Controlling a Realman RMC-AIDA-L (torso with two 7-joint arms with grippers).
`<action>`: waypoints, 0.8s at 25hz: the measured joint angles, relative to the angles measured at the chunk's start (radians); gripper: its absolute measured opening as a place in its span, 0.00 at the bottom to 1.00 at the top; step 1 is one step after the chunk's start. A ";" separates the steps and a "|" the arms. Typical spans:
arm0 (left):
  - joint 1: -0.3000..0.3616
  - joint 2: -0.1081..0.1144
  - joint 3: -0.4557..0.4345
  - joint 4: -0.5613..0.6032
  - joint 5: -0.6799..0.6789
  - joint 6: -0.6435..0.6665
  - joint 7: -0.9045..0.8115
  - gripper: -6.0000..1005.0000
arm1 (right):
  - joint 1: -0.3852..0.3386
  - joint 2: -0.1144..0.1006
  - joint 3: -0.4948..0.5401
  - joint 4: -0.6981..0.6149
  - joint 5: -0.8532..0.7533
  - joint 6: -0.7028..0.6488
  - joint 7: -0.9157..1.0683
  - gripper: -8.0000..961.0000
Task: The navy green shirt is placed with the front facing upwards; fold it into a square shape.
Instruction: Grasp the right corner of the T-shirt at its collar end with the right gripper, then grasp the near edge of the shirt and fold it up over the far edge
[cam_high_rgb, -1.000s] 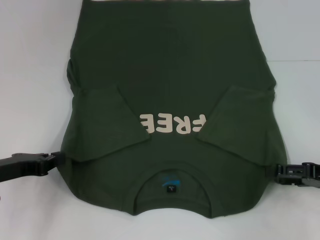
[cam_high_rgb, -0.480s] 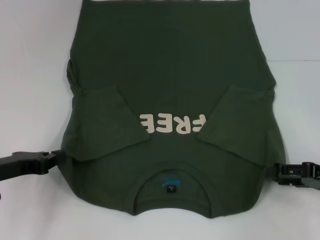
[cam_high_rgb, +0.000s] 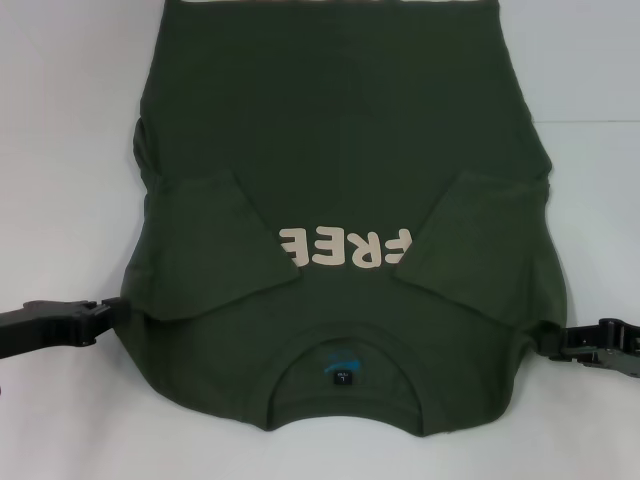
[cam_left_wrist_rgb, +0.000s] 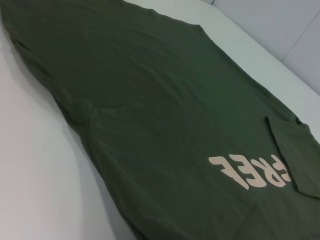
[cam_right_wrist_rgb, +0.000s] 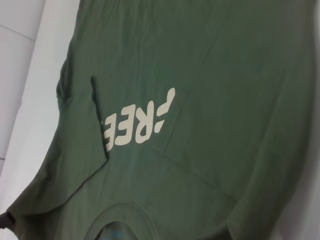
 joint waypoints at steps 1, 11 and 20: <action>0.000 0.000 0.000 0.000 0.000 0.000 0.000 0.03 | 0.000 0.000 0.000 0.003 0.000 0.003 0.000 0.47; -0.005 0.001 0.001 0.000 0.000 -0.002 0.002 0.03 | -0.002 0.009 0.001 0.006 0.001 0.012 -0.009 0.05; -0.001 0.005 -0.009 0.014 0.000 0.053 -0.031 0.03 | -0.015 0.015 0.048 0.000 0.011 -0.008 -0.092 0.05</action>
